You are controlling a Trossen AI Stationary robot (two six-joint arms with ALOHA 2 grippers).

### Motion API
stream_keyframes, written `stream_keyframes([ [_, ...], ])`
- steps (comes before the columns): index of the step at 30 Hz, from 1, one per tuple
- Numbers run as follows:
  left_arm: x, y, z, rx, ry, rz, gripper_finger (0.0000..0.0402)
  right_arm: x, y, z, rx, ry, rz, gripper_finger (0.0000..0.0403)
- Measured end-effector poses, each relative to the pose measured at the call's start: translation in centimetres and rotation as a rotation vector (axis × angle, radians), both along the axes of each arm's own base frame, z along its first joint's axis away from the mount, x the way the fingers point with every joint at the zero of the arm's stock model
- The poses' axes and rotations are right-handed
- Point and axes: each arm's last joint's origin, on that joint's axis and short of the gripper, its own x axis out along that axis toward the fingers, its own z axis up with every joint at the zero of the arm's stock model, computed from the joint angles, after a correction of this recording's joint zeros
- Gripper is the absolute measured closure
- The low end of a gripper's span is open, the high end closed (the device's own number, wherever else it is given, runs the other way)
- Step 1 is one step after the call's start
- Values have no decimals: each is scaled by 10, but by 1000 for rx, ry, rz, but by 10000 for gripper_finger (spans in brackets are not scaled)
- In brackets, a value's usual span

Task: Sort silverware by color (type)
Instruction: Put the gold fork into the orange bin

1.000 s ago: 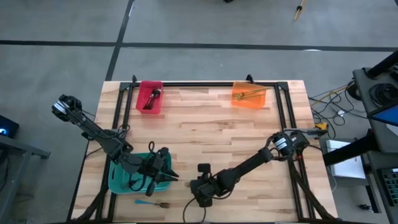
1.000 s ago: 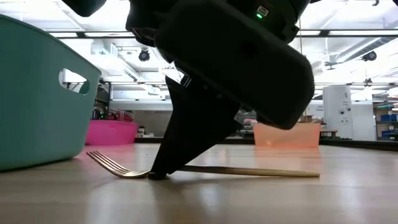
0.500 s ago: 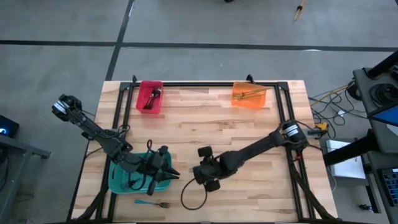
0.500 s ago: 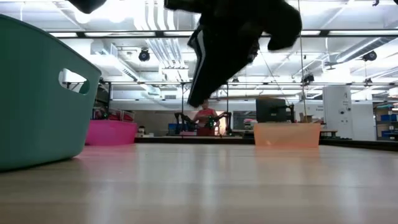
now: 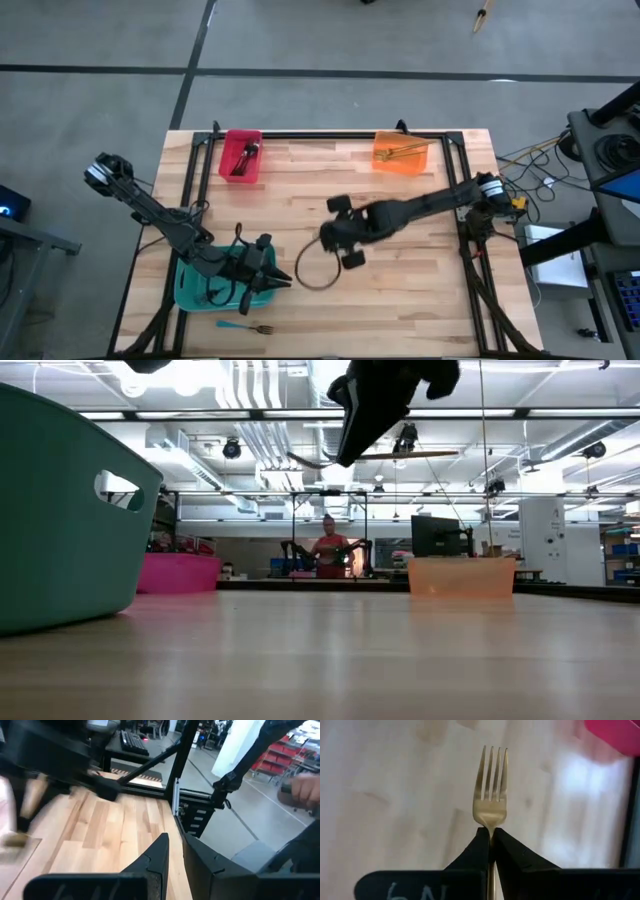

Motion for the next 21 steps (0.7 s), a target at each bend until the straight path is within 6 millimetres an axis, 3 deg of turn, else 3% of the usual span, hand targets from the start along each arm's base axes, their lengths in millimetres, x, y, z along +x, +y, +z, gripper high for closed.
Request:
stream_keyframes([
  [10,8,-3,0,48,-89,85,365,-27,-80,28,-56,60,-56,394],
  [21,8,1,2,99,-103,179,365,-105,-185,29,-28,179,-295,394],
])
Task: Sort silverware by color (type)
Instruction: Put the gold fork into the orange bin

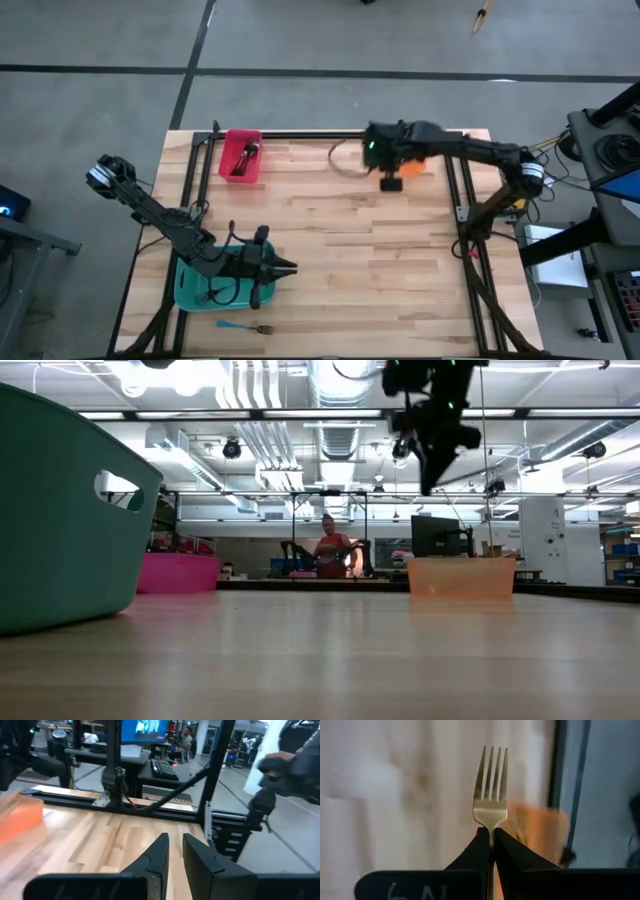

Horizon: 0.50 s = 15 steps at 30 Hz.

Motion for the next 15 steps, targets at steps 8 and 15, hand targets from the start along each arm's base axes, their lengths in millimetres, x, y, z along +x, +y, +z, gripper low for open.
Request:
stream_keyframes([
  [8,0,2,1,74,-6,63,365,-48,-87,-37,-2,72,-218,394],
  [15,0,2,1,62,-7,63,365,-59,-123,-71,35,161,-234,394],
])
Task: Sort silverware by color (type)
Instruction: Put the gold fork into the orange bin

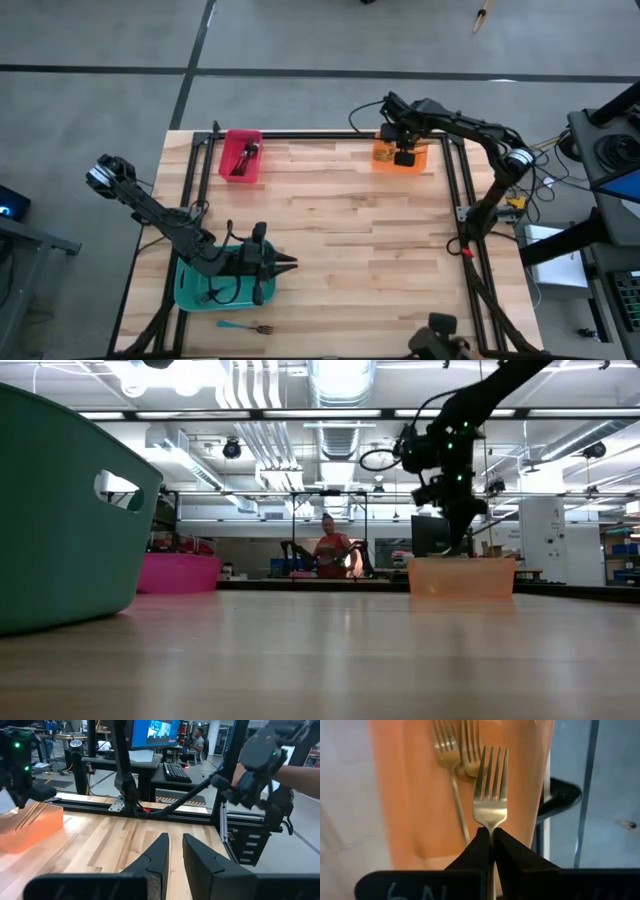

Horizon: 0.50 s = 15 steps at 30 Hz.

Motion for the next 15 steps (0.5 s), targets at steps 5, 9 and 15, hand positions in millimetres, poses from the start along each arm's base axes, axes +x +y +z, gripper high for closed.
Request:
stream_keyframes([
  [5,0,0,0,-3,0,0,365,9,-15,-20,-14,14,80,394],
  [9,0,0,0,-5,0,-1,365,14,-19,-33,24,39,121,394],
  [15,0,0,0,-6,1,-1,365,15,-20,-36,38,33,126,390],
])
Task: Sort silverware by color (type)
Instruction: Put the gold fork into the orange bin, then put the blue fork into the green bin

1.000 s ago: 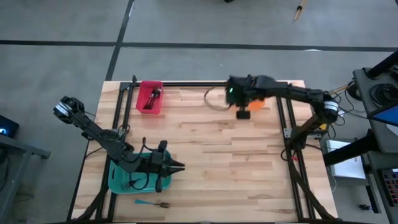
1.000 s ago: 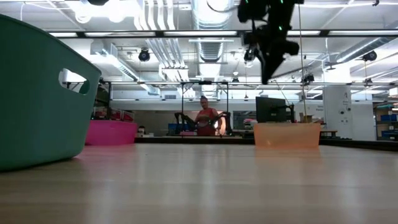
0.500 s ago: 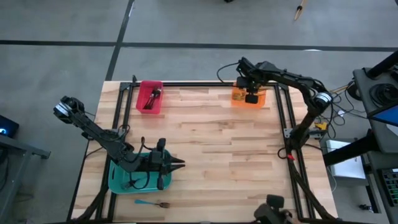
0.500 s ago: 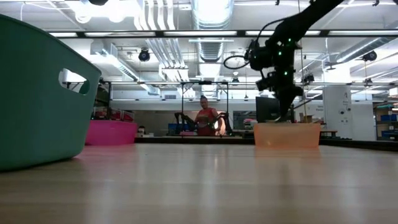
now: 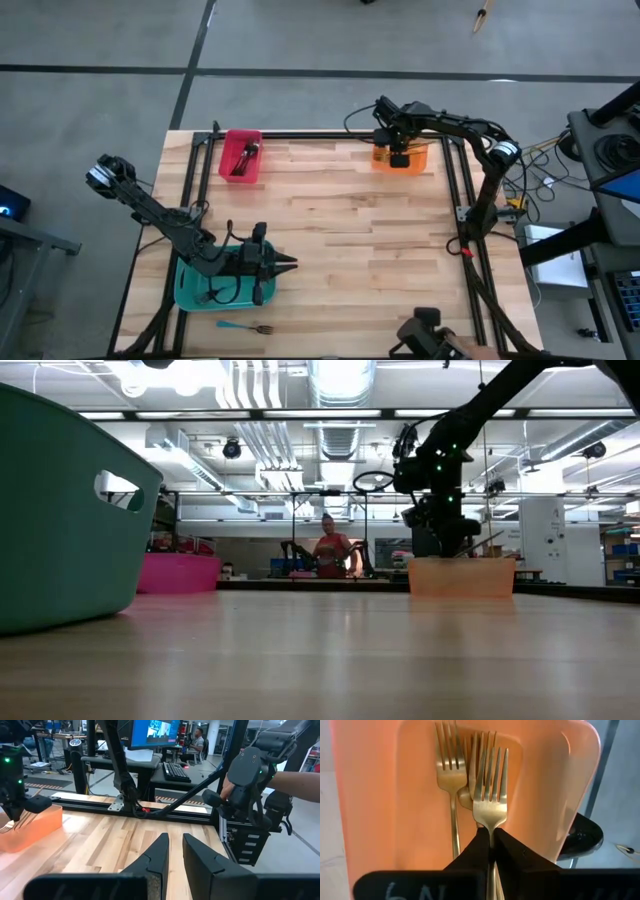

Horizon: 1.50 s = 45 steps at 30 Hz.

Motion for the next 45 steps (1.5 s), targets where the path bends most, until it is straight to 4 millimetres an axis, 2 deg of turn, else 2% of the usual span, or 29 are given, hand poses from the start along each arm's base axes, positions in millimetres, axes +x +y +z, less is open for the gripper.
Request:
stream_keyframes([
  [13,0,0,0,4,1,-2,365,2,-1,4,-4,-44,-74,319],
  [19,0,0,-1,-14,11,0,365,4,0,28,-50,-148,-224,315],
  [23,-1,0,-6,-63,48,5,365,4,11,51,-69,-253,-301,327],
  [29,-2,-2,-14,-200,132,-67,365,13,46,92,-21,-519,-307,343],
  [35,-1,-8,-7,-281,246,-158,365,28,99,130,-41,-777,-178,343],
  [40,-3,-14,3,-315,429,-177,365,36,147,145,-20,-895,-48,343],
  [45,-5,-31,10,-301,624,-217,365,42,186,145,-38,-930,25,344],
])
